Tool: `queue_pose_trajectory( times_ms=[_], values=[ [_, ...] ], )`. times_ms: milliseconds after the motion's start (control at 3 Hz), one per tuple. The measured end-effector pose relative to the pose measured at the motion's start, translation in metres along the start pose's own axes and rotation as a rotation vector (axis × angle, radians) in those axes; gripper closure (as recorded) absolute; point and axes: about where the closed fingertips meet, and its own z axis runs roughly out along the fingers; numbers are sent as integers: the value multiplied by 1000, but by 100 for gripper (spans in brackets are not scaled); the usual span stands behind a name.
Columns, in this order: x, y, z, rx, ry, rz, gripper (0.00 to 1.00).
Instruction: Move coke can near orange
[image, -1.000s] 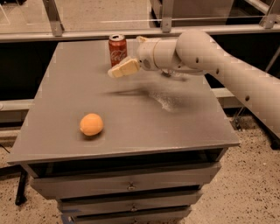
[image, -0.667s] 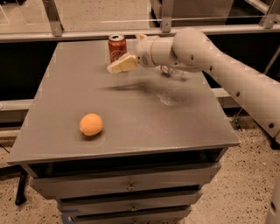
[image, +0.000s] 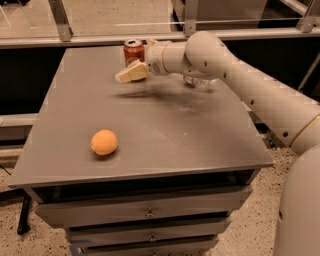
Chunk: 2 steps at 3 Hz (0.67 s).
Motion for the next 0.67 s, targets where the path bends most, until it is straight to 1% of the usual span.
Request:
queue_pose_trajectory(
  times_ms=[333,667],
  values=[
    [2,2,8,-11,-2,10,16],
    [1,2,5,-11,-9,19,40]
  ],
)
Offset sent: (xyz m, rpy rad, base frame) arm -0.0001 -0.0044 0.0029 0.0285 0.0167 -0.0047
